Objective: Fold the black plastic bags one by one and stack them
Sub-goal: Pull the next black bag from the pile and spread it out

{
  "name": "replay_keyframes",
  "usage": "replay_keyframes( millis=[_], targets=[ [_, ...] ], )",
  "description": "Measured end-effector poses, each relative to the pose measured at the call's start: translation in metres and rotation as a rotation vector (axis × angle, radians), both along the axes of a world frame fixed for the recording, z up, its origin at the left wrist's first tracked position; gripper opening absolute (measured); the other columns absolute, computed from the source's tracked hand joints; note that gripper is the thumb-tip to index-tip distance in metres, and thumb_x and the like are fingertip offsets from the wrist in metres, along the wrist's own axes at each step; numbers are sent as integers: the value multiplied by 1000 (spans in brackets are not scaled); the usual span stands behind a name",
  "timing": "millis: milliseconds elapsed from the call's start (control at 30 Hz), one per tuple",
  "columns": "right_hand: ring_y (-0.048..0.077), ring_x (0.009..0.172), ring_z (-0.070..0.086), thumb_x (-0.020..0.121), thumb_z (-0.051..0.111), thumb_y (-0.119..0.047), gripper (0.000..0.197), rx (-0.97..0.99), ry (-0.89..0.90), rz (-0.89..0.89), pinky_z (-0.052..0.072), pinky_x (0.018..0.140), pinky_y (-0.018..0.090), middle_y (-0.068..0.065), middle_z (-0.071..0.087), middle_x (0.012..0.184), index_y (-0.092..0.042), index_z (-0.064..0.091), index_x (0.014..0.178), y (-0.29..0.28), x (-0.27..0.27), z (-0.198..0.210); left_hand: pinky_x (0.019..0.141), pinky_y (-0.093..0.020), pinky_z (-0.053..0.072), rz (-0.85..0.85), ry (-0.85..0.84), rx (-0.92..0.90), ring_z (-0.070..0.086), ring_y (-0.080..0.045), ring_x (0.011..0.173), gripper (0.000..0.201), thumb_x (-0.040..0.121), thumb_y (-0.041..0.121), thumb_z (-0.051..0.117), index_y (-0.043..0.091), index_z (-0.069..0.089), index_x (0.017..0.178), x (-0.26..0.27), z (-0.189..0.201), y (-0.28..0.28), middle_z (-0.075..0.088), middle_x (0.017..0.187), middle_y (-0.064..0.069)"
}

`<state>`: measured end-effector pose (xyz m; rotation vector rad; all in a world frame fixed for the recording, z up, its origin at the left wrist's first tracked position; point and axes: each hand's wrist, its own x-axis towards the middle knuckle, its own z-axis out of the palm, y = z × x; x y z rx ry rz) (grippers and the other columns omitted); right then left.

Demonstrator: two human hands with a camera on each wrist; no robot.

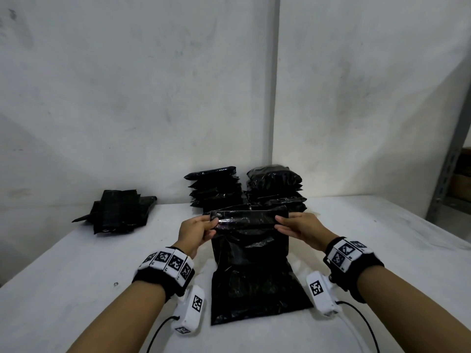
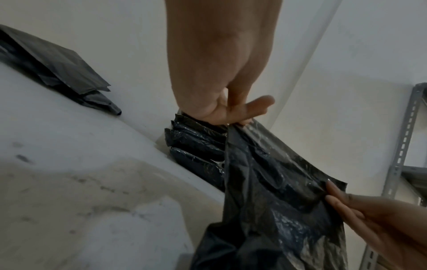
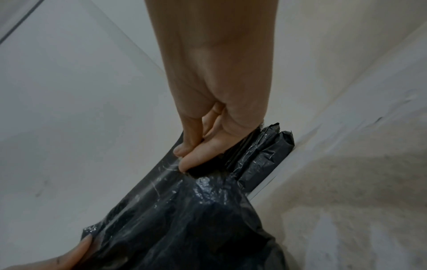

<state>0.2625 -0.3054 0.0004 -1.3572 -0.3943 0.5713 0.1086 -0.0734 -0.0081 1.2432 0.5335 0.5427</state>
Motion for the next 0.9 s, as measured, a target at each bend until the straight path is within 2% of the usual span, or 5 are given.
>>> replay_keyframes(
  millis=[200,467,600,767,900],
  targets=[
    [27,94,71,91,62,-2,12,54,69,41,59,72,24,16,62,106,6,58,99,-3,0,1,63,-17,58,-46,-28,-105,65,-17,77,30,85,-5,63,-8,58,114,-6,5,-2,65,100,-15],
    [8,51,46,88,70,-19,12,-181,-148,-30,49,52,20,-2,45,65,-14,61,83,-9,-3,4,35,-14,28,-116,252,102,38,-6,38,16,90,20,62,20,57,105,-11,6,-1,47,64,5],
    [8,41,42,94,62,-27,26,-262,-168,47,48,46,22,-2,46,56,-19,45,76,-10,-8,5,46,-20,53,-338,218,-99,72,-18,68,5,99,14,47,18,48,102,-17,13,-7,74,92,-10],
    [31,88,72,104,42,-23,24,-221,-33,221,61,70,36,27,68,108,-16,35,125,-9,-10,-2,80,-39,57,-511,335,-41,62,-35,107,23,101,20,45,18,45,124,-23,6,-9,63,119,-23],
    [36,100,66,105,37,-25,16,-330,-21,296,55,84,42,26,64,116,-14,42,115,-12,-8,-12,83,-38,50,-514,416,46,58,-32,106,20,100,25,48,19,50,119,-22,0,-7,59,120,-19]
  ],
)
